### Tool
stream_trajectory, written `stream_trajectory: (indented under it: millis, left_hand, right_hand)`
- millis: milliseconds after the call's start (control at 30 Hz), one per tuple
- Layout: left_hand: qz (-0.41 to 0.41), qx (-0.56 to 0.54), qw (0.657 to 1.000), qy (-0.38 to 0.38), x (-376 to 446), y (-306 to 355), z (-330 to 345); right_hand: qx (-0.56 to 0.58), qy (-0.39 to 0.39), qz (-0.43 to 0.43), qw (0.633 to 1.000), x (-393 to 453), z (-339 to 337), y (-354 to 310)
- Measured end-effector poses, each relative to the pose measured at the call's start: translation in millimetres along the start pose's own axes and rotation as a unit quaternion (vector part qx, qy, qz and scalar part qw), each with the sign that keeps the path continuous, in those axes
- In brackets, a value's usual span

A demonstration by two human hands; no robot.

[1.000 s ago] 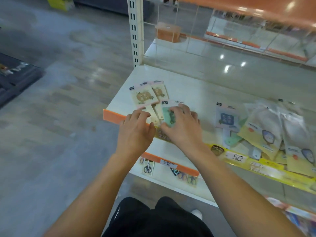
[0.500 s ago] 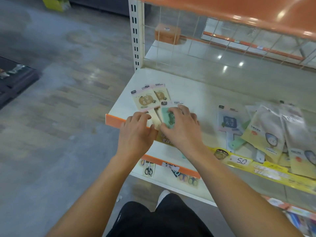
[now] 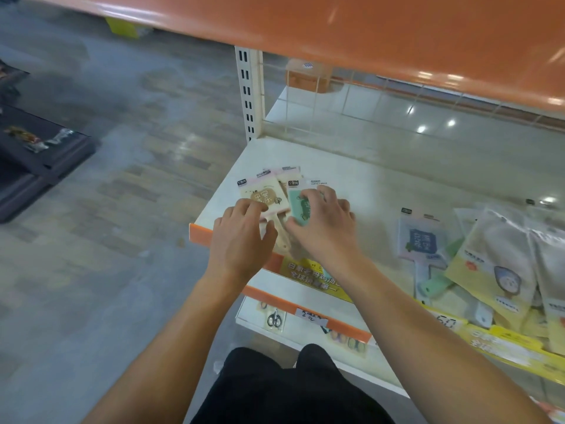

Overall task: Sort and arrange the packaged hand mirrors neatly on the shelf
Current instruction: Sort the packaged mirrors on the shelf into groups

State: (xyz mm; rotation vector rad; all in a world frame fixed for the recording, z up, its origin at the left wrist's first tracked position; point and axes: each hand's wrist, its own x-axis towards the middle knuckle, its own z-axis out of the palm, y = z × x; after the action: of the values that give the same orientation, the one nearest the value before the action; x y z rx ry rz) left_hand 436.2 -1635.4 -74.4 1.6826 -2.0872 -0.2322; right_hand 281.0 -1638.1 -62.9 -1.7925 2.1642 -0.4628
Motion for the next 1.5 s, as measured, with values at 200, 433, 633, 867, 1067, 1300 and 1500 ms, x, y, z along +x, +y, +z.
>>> stream_trajectory:
  millis: [200, 433, 633, 867, 1067, 1300, 1500]
  left_hand:
    - [0.018, -0.014, 1.000, -0.008, 15, -7, 9]
    - [0.066, -0.028, 0.996, -0.046, 47, -22, 11]
    - [0.091, -0.050, 0.992, -0.075, 74, -35, 8]
    - [0.134, -0.045, 0.984, -0.110, 77, -41, 9]
    - [0.170, -0.084, 0.977, -0.099, 72, -36, 7]
    - [0.227, -0.109, 0.960, -0.125, 55, -6, 15]
    - [0.278, -0.136, 0.938, -0.154, 36, 20, 24]
  right_hand:
    - [0.002, 0.011, 0.024, 1.000, 14, 5, -2]
    - [0.002, 0.030, 0.089, 0.996, 38, 12, -14]
    - [0.002, 0.012, 0.110, 0.994, 45, 30, -23]
    - [0.016, 0.009, 0.124, 0.992, 28, 34, -28]
    - [0.019, 0.084, 0.132, 0.987, -4, 22, -36]
    - [0.008, 0.151, 0.180, 0.972, -48, 8, -21]
    - [0.014, 0.167, 0.250, 0.954, -92, 6, -9]
